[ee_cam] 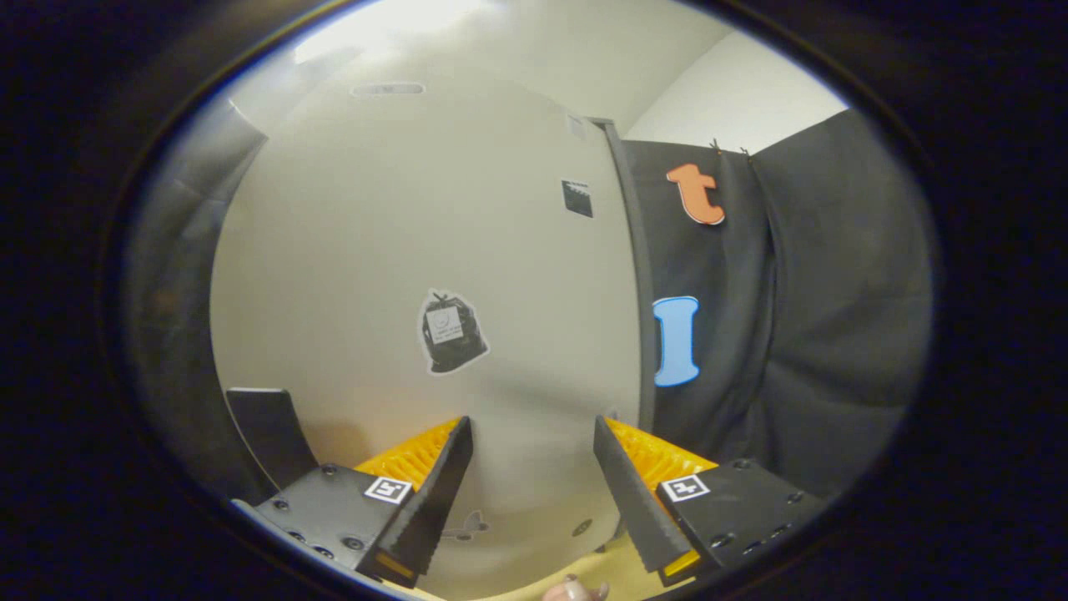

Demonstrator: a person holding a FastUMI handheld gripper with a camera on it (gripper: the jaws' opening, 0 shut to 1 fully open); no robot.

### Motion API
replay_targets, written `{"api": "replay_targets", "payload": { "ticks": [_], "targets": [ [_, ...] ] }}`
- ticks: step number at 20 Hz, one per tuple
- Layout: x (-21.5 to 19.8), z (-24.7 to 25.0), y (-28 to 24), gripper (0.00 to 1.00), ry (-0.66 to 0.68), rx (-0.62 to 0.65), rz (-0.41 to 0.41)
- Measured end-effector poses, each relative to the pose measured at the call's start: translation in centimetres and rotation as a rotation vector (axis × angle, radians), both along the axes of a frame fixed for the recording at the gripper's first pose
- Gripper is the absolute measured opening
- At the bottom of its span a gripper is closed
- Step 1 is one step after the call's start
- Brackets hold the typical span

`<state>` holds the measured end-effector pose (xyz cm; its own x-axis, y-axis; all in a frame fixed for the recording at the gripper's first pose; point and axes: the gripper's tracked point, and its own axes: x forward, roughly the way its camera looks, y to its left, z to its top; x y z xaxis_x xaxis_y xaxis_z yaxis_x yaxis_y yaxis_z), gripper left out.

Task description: Open the shoe cabinet door, grab the shoes and put them into the shoe cabinet, then close the shoe cabinet door.

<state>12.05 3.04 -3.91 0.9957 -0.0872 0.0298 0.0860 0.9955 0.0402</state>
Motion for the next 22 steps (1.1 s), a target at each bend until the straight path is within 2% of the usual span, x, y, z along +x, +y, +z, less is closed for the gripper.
{"api": "replay_targets", "payload": {
  "ticks": [1, 3, 10, 22],
  "targets": [
    [1.3, -0.1, 1.3, 0.93, 0.002, -0.003, 0.022],
    [2.9, 0.1, 2.4, 0.93, -0.001, -0.032, 0.008],
    [7.1, -0.3, 3.8, 0.92, 0.011, -0.009, 0.008],
    [10.6, -0.6, 3.9, 0.92, 0.016, 0.014, 0.039]
  ]
}}
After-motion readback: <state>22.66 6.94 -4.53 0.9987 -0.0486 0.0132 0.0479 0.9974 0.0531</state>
